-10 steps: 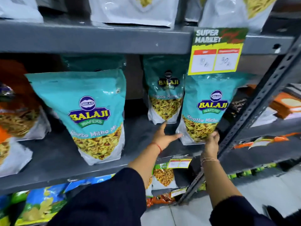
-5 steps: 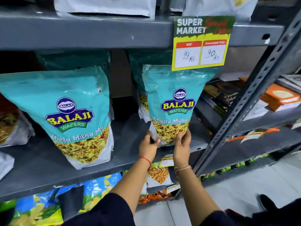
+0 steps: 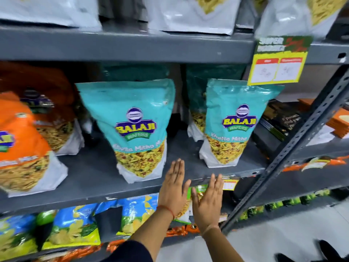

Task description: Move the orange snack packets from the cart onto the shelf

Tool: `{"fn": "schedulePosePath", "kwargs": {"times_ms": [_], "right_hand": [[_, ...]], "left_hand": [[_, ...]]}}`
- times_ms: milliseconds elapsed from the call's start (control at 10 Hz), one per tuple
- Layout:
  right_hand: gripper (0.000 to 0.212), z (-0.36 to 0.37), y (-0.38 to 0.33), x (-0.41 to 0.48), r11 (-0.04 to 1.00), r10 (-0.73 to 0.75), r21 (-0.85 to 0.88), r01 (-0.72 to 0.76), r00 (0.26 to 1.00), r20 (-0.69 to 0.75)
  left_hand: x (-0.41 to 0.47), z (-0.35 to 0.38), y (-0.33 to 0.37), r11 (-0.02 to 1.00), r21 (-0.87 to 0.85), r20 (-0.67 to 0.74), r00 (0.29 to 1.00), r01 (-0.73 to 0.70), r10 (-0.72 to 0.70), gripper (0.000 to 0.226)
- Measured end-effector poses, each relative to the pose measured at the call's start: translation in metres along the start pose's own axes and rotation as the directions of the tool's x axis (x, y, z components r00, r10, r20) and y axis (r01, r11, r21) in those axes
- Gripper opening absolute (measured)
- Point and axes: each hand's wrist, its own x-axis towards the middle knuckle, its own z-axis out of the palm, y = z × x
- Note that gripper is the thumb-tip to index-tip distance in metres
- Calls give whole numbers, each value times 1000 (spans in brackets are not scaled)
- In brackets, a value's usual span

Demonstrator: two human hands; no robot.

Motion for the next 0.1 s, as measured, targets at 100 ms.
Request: {"fn": "schedulePosePath", "kwargs": {"times_ms": [100], "right_hand": [[82,19,-31,-31,984,-151,-95,154,988,38]], "left_hand": [[-36,-44,-39,981,104,-91,980,-165,175,55]]}}
